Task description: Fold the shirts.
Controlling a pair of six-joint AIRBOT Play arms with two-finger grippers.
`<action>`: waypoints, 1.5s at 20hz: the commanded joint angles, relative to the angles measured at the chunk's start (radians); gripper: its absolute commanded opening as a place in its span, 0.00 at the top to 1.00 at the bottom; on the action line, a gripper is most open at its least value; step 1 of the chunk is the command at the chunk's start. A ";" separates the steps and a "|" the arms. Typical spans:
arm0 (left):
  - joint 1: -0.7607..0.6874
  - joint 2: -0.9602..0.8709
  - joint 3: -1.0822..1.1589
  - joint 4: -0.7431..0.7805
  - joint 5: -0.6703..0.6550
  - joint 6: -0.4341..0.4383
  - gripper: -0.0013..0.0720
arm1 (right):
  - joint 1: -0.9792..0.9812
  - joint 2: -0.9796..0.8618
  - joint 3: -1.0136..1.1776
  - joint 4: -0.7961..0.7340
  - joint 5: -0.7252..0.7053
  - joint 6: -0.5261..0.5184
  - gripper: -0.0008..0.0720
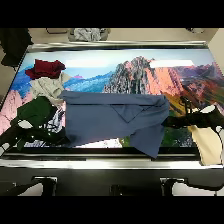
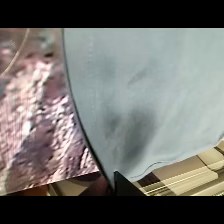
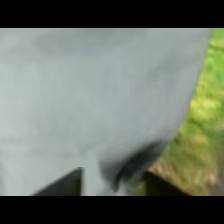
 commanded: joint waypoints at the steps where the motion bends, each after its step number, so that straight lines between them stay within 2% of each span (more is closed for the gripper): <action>1: 0.001 0.005 0.012 0.000 0.005 0.027 0.95 | 0.001 -0.049 0.000 0.113 -0.030 -0.013 0.78; 2: 0.001 0.005 0.036 0.000 -0.005 0.027 0.95 | 0.001 -0.046 0.011 0.138 -0.013 -0.018 0.92; 6: 0.015 0.090 0.348 0.085 -0.081 0.005 0.96 | 0.001 0.061 0.245 0.129 0.163 -0.148 0.93; 8: 0.016 0.181 0.621 0.175 -0.074 -0.063 0.96 | 0.001 0.187 0.452 0.108 0.193 -0.157 0.93; 9: 0.021 0.222 0.785 0.197 -0.073 -0.107 0.95 | 0.001 0.266 0.570 0.099 0.176 -0.157 0.92; 11: 0.043 0.285 1.098 0.197 -0.030 -0.129 0.95 | 0.001 0.432 0.780 0.050 0.090 -0.157 0.92; 14: 0.058 0.364 1.397 0.210 0.064 -0.211 0.95 | 0.001 0.687 0.943 -0.086 -0.054 -0.142 0.92; 16: 0.057 0.419 1.439 0.183 0.090 -0.232 0.95 | 0.001 0.831 0.943 -0.179 -0.113 -0.060 0.92; 18: 0.058 0.477 1.439 0.194 0.092 -0.232 0.95 | 0.001 0.915 0.943 -0.283 -0.095 -0.015 0.92; 21: 0.058 0.515 1.439 0.253 0.090 -0.232 0.95 | 0.001 0.946 0.944 -0.378 -0.049 0.017 0.92; 24: 0.058 0.507 1.413 0.275 0.045 -0.232 0.95 | 0.001 0.917 0.944 -0.386 0.011 0.017 0.92; 27: 0.058 0.486 1.295 0.275 -0.034 -0.226 0.95 | 0.001 0.820 0.943 -0.386 0.212 0.050 0.92; 30: 0.056 0.416 1.077 0.274 -0.105 -0.196 0.95 | 0.001 0.614 0.935 -0.378 0.526 0.042 0.93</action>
